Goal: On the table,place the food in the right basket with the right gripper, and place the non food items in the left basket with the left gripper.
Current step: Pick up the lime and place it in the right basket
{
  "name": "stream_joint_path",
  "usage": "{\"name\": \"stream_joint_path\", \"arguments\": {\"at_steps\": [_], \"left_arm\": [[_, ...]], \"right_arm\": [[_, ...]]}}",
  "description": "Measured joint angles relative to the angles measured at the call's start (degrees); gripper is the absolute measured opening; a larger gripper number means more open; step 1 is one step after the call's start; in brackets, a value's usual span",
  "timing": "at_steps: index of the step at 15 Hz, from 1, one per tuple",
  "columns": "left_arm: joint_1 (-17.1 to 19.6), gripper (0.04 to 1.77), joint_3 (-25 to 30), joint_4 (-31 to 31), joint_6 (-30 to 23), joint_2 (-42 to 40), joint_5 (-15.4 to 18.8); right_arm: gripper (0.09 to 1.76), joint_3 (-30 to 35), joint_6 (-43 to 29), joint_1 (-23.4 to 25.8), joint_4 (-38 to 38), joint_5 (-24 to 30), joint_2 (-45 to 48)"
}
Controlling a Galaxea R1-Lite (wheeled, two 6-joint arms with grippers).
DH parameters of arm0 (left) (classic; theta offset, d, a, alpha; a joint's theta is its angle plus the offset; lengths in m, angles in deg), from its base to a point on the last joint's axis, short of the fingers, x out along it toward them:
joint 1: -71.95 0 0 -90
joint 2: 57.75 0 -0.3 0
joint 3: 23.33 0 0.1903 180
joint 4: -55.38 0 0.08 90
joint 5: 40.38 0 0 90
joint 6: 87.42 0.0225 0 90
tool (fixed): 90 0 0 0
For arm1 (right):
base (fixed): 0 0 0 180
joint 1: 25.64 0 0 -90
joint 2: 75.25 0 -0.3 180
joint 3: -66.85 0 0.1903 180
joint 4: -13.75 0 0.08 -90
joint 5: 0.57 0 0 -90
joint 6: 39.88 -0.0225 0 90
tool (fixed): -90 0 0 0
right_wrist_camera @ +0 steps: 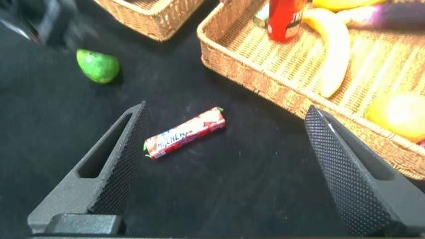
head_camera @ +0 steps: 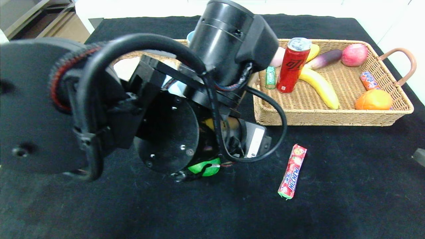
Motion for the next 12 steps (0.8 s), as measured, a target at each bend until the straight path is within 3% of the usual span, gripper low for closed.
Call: {"name": "stream_joint_path", "arguments": {"at_steps": [3, 5, 12], "left_arm": [[3.39, 1.67, 0.77, -6.94, -6.47, -2.26, -0.63], [5.11, 1.68, 1.93, -8.27, -9.03, -3.07, -0.67], [7.58, 1.7, 7.55, -8.44, -9.07, -4.77, 0.24]], "right_arm": [[1.71, 0.18, 0.11, 0.0, 0.0, 0.0, -0.91], [1.71, 0.33, 0.2, -0.06, -0.02, 0.0, -1.39], [1.71, 0.77, 0.39, -0.13, 0.09, -0.02, -2.27]]}}
